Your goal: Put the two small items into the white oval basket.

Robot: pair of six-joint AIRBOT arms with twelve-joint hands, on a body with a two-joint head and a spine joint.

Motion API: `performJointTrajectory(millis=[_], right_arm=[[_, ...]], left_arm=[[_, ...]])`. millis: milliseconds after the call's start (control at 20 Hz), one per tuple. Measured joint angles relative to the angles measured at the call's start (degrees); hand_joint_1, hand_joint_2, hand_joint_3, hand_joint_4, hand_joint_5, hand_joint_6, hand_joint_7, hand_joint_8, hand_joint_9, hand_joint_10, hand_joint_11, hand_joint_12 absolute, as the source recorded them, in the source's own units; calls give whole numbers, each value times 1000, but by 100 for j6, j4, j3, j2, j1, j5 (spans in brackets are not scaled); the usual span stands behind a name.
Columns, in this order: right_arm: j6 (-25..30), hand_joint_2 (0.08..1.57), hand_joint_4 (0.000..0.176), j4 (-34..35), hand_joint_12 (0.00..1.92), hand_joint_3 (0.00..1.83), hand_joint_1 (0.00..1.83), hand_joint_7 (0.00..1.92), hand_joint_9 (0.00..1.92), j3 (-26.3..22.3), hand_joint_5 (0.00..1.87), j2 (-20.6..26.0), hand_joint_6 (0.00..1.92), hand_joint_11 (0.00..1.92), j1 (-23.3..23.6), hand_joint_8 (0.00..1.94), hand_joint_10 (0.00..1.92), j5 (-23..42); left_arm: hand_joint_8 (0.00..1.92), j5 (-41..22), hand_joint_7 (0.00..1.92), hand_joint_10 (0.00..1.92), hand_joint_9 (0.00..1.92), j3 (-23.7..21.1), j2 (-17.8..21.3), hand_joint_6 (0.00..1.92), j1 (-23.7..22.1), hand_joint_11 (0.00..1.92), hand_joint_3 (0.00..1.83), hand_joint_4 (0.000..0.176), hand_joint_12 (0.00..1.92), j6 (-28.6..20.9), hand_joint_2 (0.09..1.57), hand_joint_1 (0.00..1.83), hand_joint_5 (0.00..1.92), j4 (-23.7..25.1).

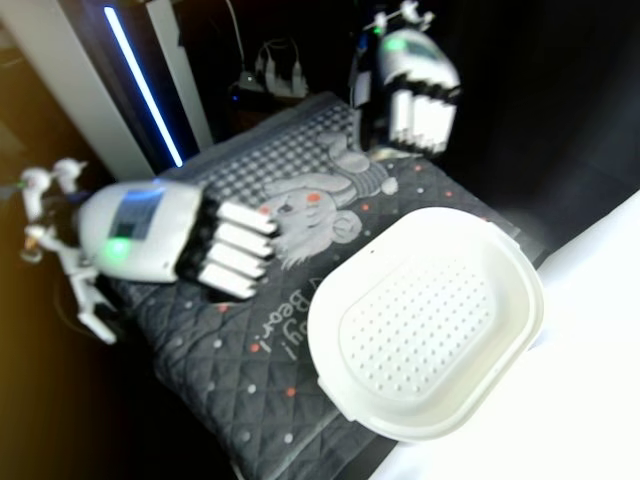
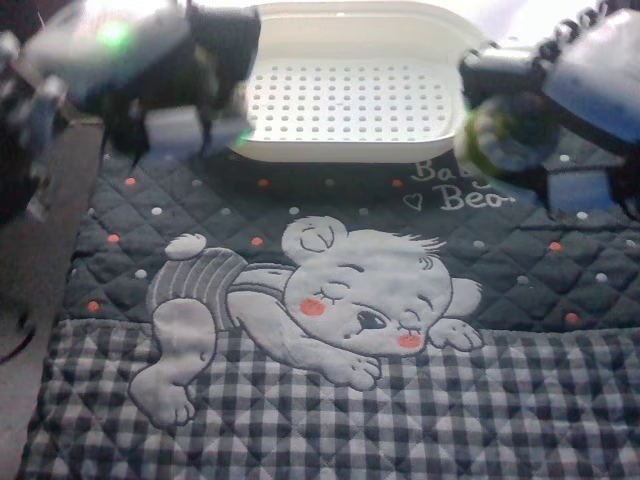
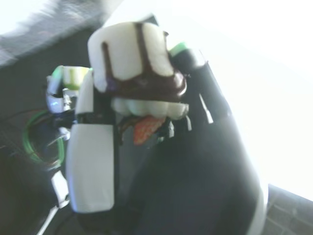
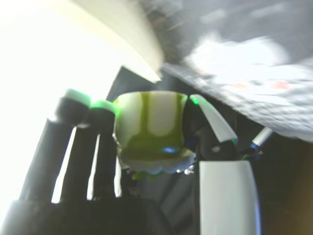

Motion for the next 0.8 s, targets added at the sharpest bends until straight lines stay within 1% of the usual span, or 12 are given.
performJointTrajectory(millis=[50,150,250,350,400,500,550,600,650,700,750,800], right_arm=[[0,1092,0,-26,1921,321,1386,811,1007,127,559,-103,1889,1102,188,1920,1921,-214],[11,1124,0,-138,1921,97,1509,900,1066,549,614,-468,1920,1166,769,1940,1921,-767],[-28,840,0,-55,1921,945,1480,655,801,992,531,-802,1921,1017,1093,1881,1921,-1051],[-361,1056,0,116,1921,363,1441,672,843,1320,512,-1134,1921,981,1257,1921,1921,-1506],[-1119,1231,0,564,1921,169,1310,583,727,1327,469,-1257,1921,862,1335,1772,1921,-1899],[-1602,1346,0,804,1921,107,1073,532,613,1394,457,-1357,1791,765,1403,1823,1921,-2201],[-1628,1238,0,857,1920,25,1055,275,347,1451,208,-1405,1497,405,1432,1527,1660,-2247],[-1626,1214,0,890,1740,6,959,204,225,1469,120,-1408,1141,104,1436,1126,1275,-2260],[-1626,1199,11,885,1269,0,870,152,121,1469,102,-1408,521,20,1436,456,655,-2267],[-1628,1222,53,896,436,4,668,81,39,1480,48,-1408,191,3,1436,138,240,-2319],[-1635,1225,82,898,86,4,480,15,7,1484,9,-1403,37,0,1436,27,47,-2365],[-1646,1231,97,901,16,7,336,2,1,1493,1,-1403,7,0,1436,5,9,-2413]], left_arm=[[1685,144,611,1921,902,221,-201,1921,-238,995,0,0,1921,13,1392,1307,540,-28],[1732,538,578,1921,804,636,-592,1921,-645,874,0,0,1921,122,1413,1294,549,-44],[1733,1040,542,1826,581,1091,-1049,1770,-903,801,0,0,1921,479,1437,1300,470,-350],[1638,1458,623,1888,751,1692,-1488,1915,-944,892,0,0,1921,531,1367,1333,461,-750],[1682,1773,678,1920,740,1952,-1650,1604,-944,879,0,0,1921,553,1373,1122,503,-883],[1667,2039,689,1897,669,2111,-1751,1590,-944,791,0,0,1921,555,1355,1119,478,-953],[1358,2127,320,1694,394,2162,-1777,1272,-944,454,0,0,1921,553,1242,1040,185,-986],[1064,2177,146,1430,188,2192,-1786,984,-931,225,0,35,1860,553,1205,930,71,-1054],[657,2192,86,1133,37,2197,-1784,638,-911,44,0,121,1789,553,1191,742,20,-1080],[366,2223,55,808,7,2218,-1786,387,-901,8,0,165,1696,562,1187,593,7,-1088],[72,2234,10,161,1,2218,-1784,77,-901,1,0,174,1361,566,1144,405,1,-1099],[14,2234,1,31,0,2199,-1777,15,-901,0,7,176,905,743,1105,335,0,-1222]])
